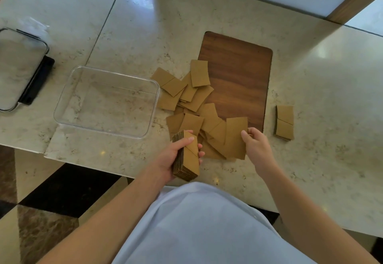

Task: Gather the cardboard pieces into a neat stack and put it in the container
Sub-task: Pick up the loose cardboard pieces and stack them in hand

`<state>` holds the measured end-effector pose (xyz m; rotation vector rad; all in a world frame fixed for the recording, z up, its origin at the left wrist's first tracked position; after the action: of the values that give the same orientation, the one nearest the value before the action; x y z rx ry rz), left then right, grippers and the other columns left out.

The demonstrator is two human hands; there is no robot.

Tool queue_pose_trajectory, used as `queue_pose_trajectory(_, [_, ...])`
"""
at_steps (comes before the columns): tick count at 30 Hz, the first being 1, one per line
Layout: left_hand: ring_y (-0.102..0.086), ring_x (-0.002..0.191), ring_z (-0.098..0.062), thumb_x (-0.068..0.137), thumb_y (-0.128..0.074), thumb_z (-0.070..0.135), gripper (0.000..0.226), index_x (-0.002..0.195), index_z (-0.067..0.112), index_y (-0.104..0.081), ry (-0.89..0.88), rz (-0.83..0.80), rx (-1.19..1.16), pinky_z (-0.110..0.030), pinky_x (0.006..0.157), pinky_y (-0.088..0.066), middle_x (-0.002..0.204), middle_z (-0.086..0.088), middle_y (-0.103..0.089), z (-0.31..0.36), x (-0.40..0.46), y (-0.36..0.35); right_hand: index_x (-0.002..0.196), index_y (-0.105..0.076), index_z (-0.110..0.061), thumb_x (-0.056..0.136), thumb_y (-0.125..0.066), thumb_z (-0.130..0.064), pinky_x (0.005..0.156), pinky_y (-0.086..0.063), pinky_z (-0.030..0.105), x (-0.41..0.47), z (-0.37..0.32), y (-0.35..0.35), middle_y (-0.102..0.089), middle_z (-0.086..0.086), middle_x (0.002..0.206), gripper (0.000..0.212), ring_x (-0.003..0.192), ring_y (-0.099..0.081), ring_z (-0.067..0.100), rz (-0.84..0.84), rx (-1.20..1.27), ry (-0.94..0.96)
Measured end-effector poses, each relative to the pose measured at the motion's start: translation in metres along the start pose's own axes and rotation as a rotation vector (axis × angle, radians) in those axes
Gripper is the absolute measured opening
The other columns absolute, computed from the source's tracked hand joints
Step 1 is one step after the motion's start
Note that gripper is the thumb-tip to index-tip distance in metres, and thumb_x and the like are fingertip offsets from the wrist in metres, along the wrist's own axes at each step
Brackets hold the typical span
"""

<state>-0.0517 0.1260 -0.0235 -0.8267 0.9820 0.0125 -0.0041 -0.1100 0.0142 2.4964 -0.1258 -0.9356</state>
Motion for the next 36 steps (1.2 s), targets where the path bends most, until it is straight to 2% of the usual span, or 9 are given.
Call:
queue_pose_trajectory(6, [-0.073,0.083,-0.036,0.083,-0.077,0.019,0.054,0.134,0.016,-0.056,0.012,0.011,0.064,-0.045,0.069,-0.063,0.099,-0.022,-0.071,-0.006,0.005,-0.011,0.091,-0.065,-0.013,0.106,-0.052,-0.024,0.077,-0.044,0.041,-0.011,0.006,0.021,-0.061,0.006,0.089,0.023,0.084,-0.055,0.023,-0.005,0.116,-0.016])
queue_pose_trajectory(13, [-0.075,0.080,-0.034,0.080,-0.081,0.023,0.056,0.128,0.003,-0.062,-0.017,-0.007,-0.066,-0.046,0.071,-0.064,0.100,-0.021,-0.073,-0.011,0.005,-0.030,0.101,-0.069,-0.007,0.106,-0.054,-0.018,0.084,-0.049,0.039,-0.037,-0.005,0.011,-0.068,0.006,0.094,0.019,0.091,-0.060,0.024,-0.204,0.316,-0.052])
queue_pose_trajectory(18, [-0.076,0.101,-0.033,0.059,-0.097,0.041,0.094,0.138,0.005,-0.061,-0.165,-0.030,-0.088,-0.045,0.076,-0.065,0.121,-0.020,-0.075,-0.001,0.002,-0.036,0.115,-0.066,-0.002,0.105,-0.056,-0.016,0.070,-0.059,0.035,-0.048,-0.007,-0.005,-0.071,0.017,0.102,0.020,0.086,-0.068,0.025,-0.280,0.446,-0.239])
queue_pose_trajectory(21, [-0.071,0.109,-0.033,0.079,-0.076,0.041,0.084,0.150,0.004,-0.050,-0.197,0.024,-0.081,-0.048,0.084,-0.064,0.135,-0.022,-0.066,0.006,0.000,-0.036,0.119,-0.062,-0.003,0.104,-0.056,-0.012,0.056,-0.056,0.028,-0.056,-0.009,-0.014,-0.070,0.018,0.105,0.019,0.081,-0.068,0.024,-0.291,0.525,-0.346])
queue_pose_trajectory(25, [-0.064,0.118,-0.037,0.088,-0.069,0.023,0.074,0.152,-0.003,-0.043,-0.216,0.035,-0.047,-0.049,0.090,-0.062,0.149,-0.030,-0.052,0.011,-0.001,-0.040,0.124,-0.060,0.001,0.103,-0.058,-0.010,0.078,-0.051,0.041,-0.059,-0.009,-0.022,-0.065,0.025,0.110,0.025,0.094,-0.062,0.032,-0.333,0.464,-0.370])
queue_pose_trajectory(28, [-0.061,0.120,-0.037,0.093,-0.058,0.006,0.055,0.144,-0.008,-0.047,-0.185,-0.001,-0.058,-0.051,0.092,-0.059,0.138,-0.030,-0.056,0.011,-0.002,-0.044,0.112,-0.063,-0.003,0.102,-0.060,-0.010,0.064,-0.049,0.033,-0.059,-0.012,-0.019,-0.059,0.021,0.105,0.013,0.092,-0.056,0.031,-0.382,0.430,-0.372])
queue_pose_trajectory(31, [-0.072,0.097,-0.030,0.089,-0.051,0.002,0.033,0.119,-0.003,-0.063,-0.158,-0.015,-0.127,-0.047,0.088,-0.060,0.112,-0.022,-0.068,0.011,-0.003,-0.049,0.107,-0.063,-0.007,0.102,-0.058,-0.011,0.067,-0.052,0.036,-0.054,-0.010,-0.013,-0.063,0.019,0.105,0.008,0.091,-0.061,0.030,-0.370,0.383,-0.334])
queue_pose_trajectory(33, [-0.069,0.082,-0.030,0.087,-0.050,-0.001,0.034,0.118,0.006,-0.062,-0.167,-0.015,-0.274,-0.046,0.084,-0.062,0.098,-0.020,-0.066,0.012,-0.001,-0.048,0.105,-0.061,-0.009,0.103,-0.056,-0.012,0.069,-0.053,0.036,-0.050,-0.005,-0.006,-0.061,0.016,0.103,0.006,0.089,-0.061,0.027,-0.280,0.346,-0.307])
queue_pose_trajectory(36, [-0.064,0.076,-0.030,0.088,-0.060,0.000,0.042,0.123,0.023,-0.062,-0.191,-0.044,-0.310,-0.045,0.075,-0.061,0.098,-0.020,-0.061,0.015,0.000,-0.036,0.099,-0.061,-0.011,0.104,-0.055,-0.012,0.065,-0.051,0.032,-0.047,0.005,0.007,-0.059,0.013,0.099,0.009,0.086,-0.059,0.024,-0.185,0.412,-0.329])
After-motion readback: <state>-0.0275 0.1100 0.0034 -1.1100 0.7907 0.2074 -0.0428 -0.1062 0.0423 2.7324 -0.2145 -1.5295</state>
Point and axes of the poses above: each hand's wrist, its own x-axis towards the middle knuckle, its own y-axis out of the back of the hand, z = x × y, the point moved 2 cm from there along x, towards the middle knuckle
